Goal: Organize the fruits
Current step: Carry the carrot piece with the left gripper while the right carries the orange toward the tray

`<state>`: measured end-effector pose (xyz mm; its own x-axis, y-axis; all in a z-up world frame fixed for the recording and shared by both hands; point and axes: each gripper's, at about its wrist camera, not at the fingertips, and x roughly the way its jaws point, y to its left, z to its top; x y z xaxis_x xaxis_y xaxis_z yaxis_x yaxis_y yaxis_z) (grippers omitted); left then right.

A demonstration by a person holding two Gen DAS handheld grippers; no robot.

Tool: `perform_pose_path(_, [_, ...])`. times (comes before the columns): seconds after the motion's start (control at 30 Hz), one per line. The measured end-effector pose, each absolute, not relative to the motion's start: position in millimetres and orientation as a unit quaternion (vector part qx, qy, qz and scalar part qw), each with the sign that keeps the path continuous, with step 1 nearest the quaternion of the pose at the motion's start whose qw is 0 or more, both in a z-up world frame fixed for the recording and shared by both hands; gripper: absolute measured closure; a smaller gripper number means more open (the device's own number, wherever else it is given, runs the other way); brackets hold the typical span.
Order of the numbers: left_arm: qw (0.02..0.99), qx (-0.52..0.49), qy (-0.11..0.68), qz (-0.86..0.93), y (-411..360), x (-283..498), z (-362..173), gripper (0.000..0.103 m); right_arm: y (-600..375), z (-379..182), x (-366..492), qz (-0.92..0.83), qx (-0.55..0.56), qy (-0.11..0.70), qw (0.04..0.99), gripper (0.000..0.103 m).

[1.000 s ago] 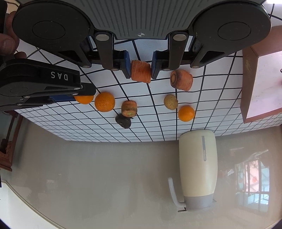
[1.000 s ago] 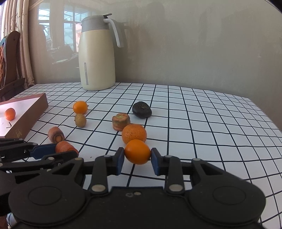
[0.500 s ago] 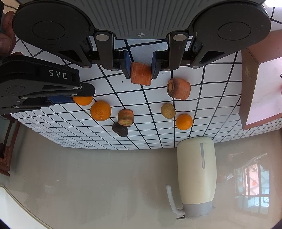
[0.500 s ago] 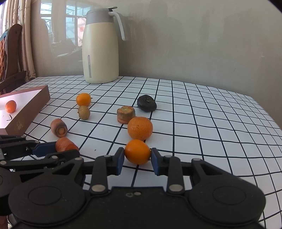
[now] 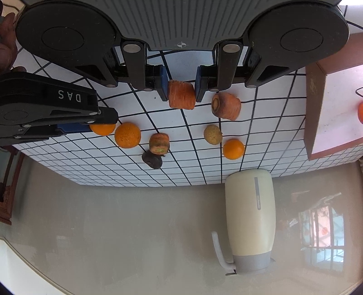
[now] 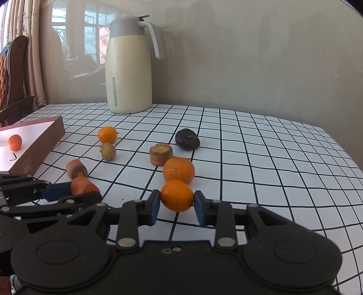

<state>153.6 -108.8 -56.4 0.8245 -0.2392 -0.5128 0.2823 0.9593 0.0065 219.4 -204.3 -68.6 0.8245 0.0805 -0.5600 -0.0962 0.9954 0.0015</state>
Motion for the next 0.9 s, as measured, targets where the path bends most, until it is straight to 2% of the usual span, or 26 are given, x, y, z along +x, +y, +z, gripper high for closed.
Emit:
perform_pose_path(0.57, [0.979,0.032,0.194,-0.061,5,87,2,0.079,-127,-13,188,0.151,-0.019,0.21,0.966,0.079])
perform_pose_path(0.9, [0.984,0.011,0.179,0.017,85,70,12,0.079,-65,0,190,0.211,-0.03,0.19,0.958,0.079])
